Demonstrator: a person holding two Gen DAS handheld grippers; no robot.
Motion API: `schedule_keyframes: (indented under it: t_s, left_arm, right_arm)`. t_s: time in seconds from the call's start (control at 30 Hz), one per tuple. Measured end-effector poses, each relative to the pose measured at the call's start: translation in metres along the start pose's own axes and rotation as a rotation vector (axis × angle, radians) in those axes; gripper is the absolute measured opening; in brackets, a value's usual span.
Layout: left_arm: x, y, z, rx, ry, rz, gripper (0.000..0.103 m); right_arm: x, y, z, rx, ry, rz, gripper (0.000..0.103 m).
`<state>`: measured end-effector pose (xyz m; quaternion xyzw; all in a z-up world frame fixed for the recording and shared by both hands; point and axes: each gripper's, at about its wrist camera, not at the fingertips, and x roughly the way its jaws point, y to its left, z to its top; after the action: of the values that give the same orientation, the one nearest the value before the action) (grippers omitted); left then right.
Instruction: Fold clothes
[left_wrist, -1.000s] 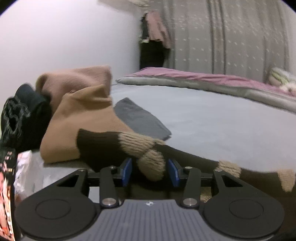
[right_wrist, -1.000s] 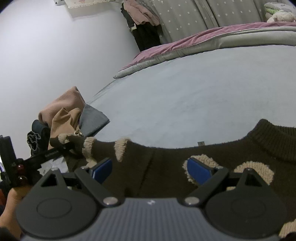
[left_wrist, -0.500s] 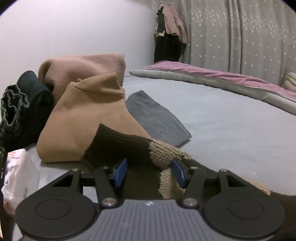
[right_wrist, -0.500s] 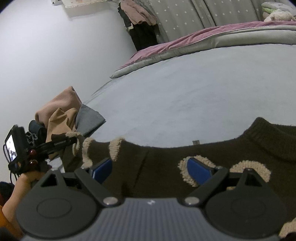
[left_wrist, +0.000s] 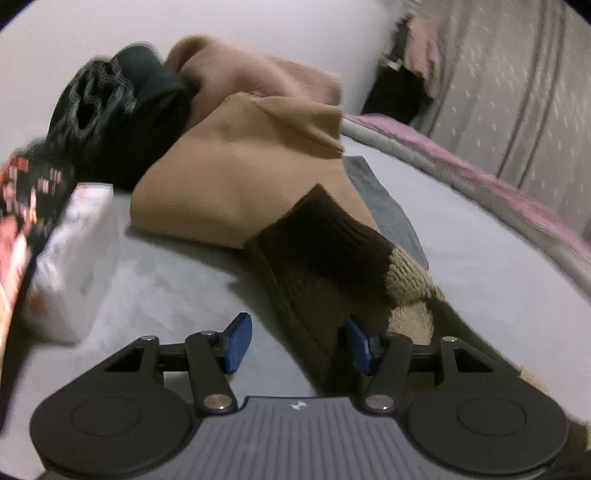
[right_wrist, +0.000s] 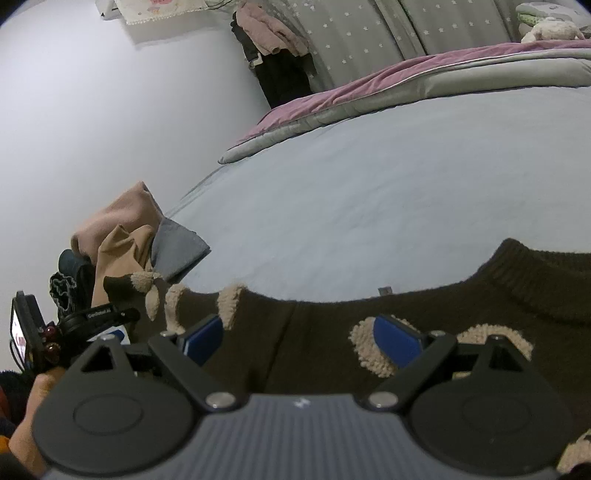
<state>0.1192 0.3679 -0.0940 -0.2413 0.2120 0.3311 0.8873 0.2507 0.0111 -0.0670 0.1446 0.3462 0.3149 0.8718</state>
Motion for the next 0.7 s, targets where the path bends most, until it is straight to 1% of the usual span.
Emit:
schedule_keyframes:
  t_s: [0.07,0.1,0.13,0.17,0.2,0.23,0.33,0.4,0.47,0.5,0.57,0.63,0.7]
  left_arm:
    - [0.005,0.005,-0.002,-0.055,-0.002,-0.024,0.054]
    - [0.007,0.006,-0.002,-0.070,-0.005,-0.034,0.050]
    - [0.008,0.005,-0.003,-0.076,-0.006,-0.045,0.039]
    - [0.009,0.004,-0.003,-0.077,-0.007,-0.049,0.033]
    - [0.008,0.003,-0.002,-0.075,-0.009,-0.049,0.021]
    - [0.008,0.002,-0.002,-0.074,-0.011,-0.048,0.014]
    - [-0.007,-0.002,0.001,-0.075,-0.058,-0.027,0.010]
    - [-0.022,-0.006,0.006,-0.062,-0.107,-0.004,0.010]
    - [-0.035,-0.010,0.006,-0.033,-0.147,0.035,0.010]
    - [-0.042,-0.012,0.007,-0.018,-0.166,0.055,0.010]
    - [-0.055,-0.017,0.007,0.012,-0.204,0.095,0.010]
    - [-0.056,-0.016,0.004,0.038,-0.195,0.135,0.010]
    - [-0.055,-0.013,0.000,0.063,-0.177,0.175,0.010]
  right_arm:
    - [0.000,0.000,0.000,0.002,-0.001,-0.001,0.093]
    - [0.000,0.000,0.000,0.003,-0.001,-0.003,0.093]
    - [0.000,0.000,0.001,0.004,-0.003,-0.003,0.093]
    - [0.000,0.000,0.001,0.004,-0.004,-0.004,0.093]
    - [-0.001,0.000,0.001,0.004,-0.005,-0.004,0.093]
    - [-0.001,-0.001,0.002,0.005,-0.008,-0.005,0.093]
    - [-0.003,-0.002,0.003,0.005,-0.016,-0.010,0.092]
    - [-0.004,-0.002,0.003,0.003,-0.021,-0.013,0.086]
    - [-0.004,-0.001,0.004,-0.001,-0.019,-0.014,0.076]
    - [-0.003,0.000,0.003,-0.007,-0.014,-0.013,0.073]
    - [0.000,0.002,0.002,-0.021,-0.003,-0.012,0.065]
    - [0.002,0.006,0.000,-0.039,0.007,-0.012,0.059]
    - [0.004,0.008,-0.002,-0.050,0.015,-0.004,0.058]
